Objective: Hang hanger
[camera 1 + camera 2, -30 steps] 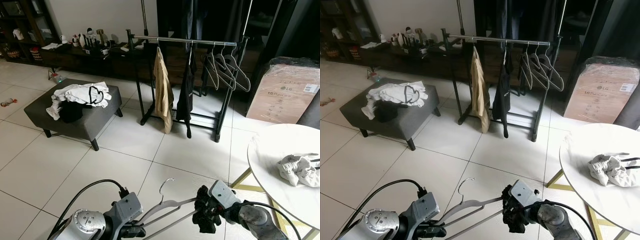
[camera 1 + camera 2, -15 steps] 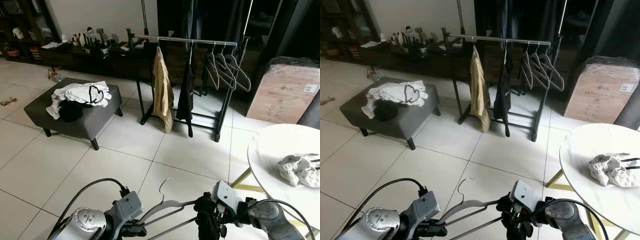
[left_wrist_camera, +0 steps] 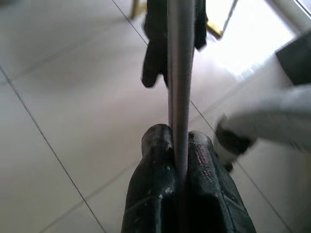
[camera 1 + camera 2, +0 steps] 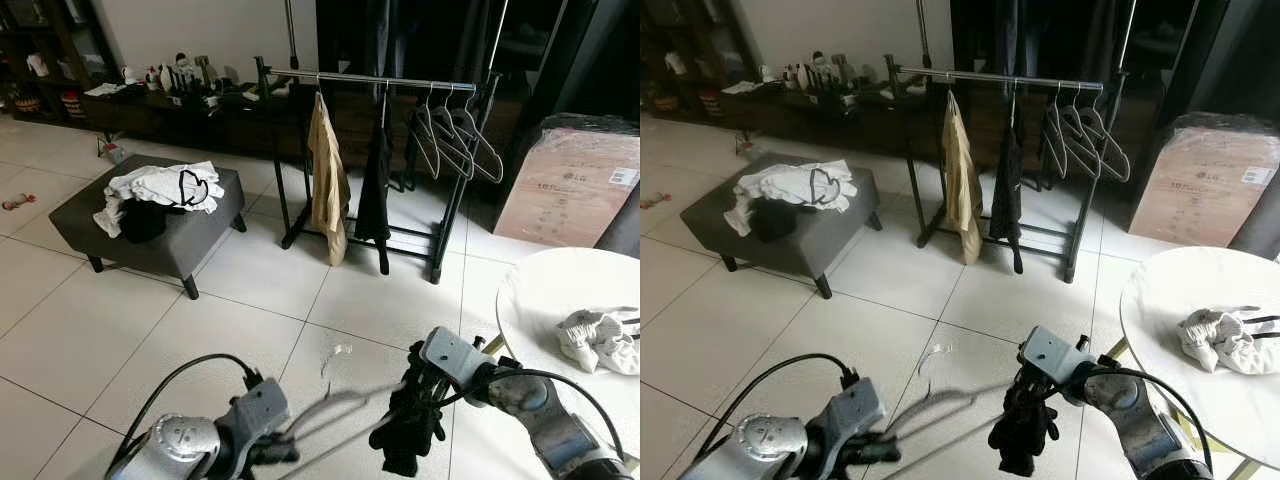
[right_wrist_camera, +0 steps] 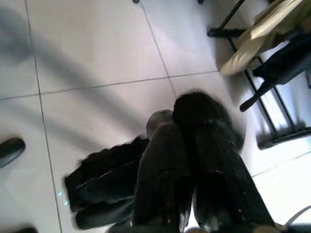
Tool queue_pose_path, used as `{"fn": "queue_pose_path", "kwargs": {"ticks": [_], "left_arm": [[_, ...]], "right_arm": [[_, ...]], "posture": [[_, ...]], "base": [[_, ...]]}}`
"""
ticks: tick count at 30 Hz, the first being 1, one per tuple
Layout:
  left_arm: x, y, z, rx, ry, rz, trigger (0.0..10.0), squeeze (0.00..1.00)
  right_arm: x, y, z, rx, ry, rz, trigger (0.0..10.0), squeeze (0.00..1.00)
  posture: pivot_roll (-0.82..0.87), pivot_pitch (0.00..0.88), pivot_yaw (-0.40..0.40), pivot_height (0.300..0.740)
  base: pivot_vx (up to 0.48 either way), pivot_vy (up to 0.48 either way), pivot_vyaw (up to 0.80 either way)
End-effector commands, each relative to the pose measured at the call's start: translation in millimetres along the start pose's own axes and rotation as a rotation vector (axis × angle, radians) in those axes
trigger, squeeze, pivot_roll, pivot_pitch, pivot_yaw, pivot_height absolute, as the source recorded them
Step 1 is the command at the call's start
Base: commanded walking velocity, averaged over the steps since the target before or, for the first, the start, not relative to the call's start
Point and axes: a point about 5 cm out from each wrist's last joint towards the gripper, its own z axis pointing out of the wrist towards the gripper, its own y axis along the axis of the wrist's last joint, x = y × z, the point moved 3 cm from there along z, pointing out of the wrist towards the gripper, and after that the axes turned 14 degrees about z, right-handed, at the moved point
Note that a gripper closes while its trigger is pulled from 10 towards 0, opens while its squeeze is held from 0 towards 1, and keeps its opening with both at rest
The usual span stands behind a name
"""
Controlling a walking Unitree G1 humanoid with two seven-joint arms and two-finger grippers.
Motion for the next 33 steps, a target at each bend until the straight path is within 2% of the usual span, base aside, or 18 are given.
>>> {"fn": "queue_pose_path", "kwargs": {"ticks": [1,7,8,12,14,15,16,20,24,26,29,33], "left_arm": [[16.3,1.5,-4.4,-0.002,0.091,-0.003,10.0,0.00],[31.5,6.6,-1.5,-0.010,0.213,-0.007,10.0,0.00],[33.2,8.3,0.2,-0.017,0.229,-0.024,10.0,0.00],[30.5,8.5,2.3,-0.020,0.210,-0.033,10.0,0.00],[27.1,9.1,3.6,-0.024,0.193,-0.026,10.0,0.00],[27.1,9.1,3.6,-0.024,0.193,-0.026,10.0,0.00],[27.8,9.3,4.1,-0.022,0.203,-0.022,10.0,0.00],[28.6,7.0,7.0,0.007,0.211,-0.022,10.0,0.00],[26.2,6.0,8.4,0.019,0.193,-0.032,10.0,0.00],[10.0,5.0,11.6,0.042,0.087,-0.056,10.0,0.00],[-2.0,1.3,12.3,0.065,0.016,-0.054,10.0,0.00],[1.5,2.5,13.4,0.063,0.047,-0.058,10.0,0.00]], "right_arm": [[5.8,-2.1,3.3,-0.001,0.012,-0.008,10.0,0.00],[21.0,-5.3,5.1,0.006,0.089,0.017,10.0,0.00],[31.7,-2.7,3.5,-0.015,0.160,0.033,10.0,0.00],[44.0,5.0,-0.3,-0.065,0.249,0.063,10.0,0.00],[53.6,16.7,-6.7,-0.119,0.338,0.121,10.0,0.00],[53.6,16.7,-6.7,-0.119,0.338,0.121,10.0,0.00],[60.4,23.5,-12.5,-0.139,0.408,0.148,10.0,0.00],[75.3,38.5,-26.8,-0.184,0.561,0.191,10.0,0.00],[77.3,47.4,-30.9,-0.226,0.585,0.200,10.0,0.00],[76.4,63.0,-34.4,-0.289,0.593,0.202,10.0,0.00],[71.9,58.3,-28.4,-0.242,0.524,0.129,10.0,0.00],[74.7,54.5,-29.8,-0.213,0.546,0.128,10.0,0.00]], "posture": [[-0.05,0.080,0.015,0.740],[-0.05,0.081,0.017,0.740],[-0.06,0.081,0.017,0.740],[-0.06,0.082,0.017,0.740],[-0.06,0.084,0.019,0.740],[-0.06,0.084,0.019,0.740],[-0.06,0.084,0.019,0.740],[-0.06,0.084,0.018,0.740],[-0.06,0.085,0.018,0.740],[-0.06,0.084,0.018,0.740],[-0.06,0.084,0.017,0.740],[-0.06,0.085,0.016,0.740]], "base": [[0.000,0.000,0.00],[0.000,0.000,0.00],[0.000,0.000,0.00],[0.000,0.000,0.00],[0.000,0.000,0.00],[0.000,0.000,0.00],[0.000,0.000,0.00],[0.000,0.000,0.00],[0.000,0.000,0.00],[0.000,0.000,0.00],[0.000,0.000,0.00],[0.000,0.000,0.00]]}}
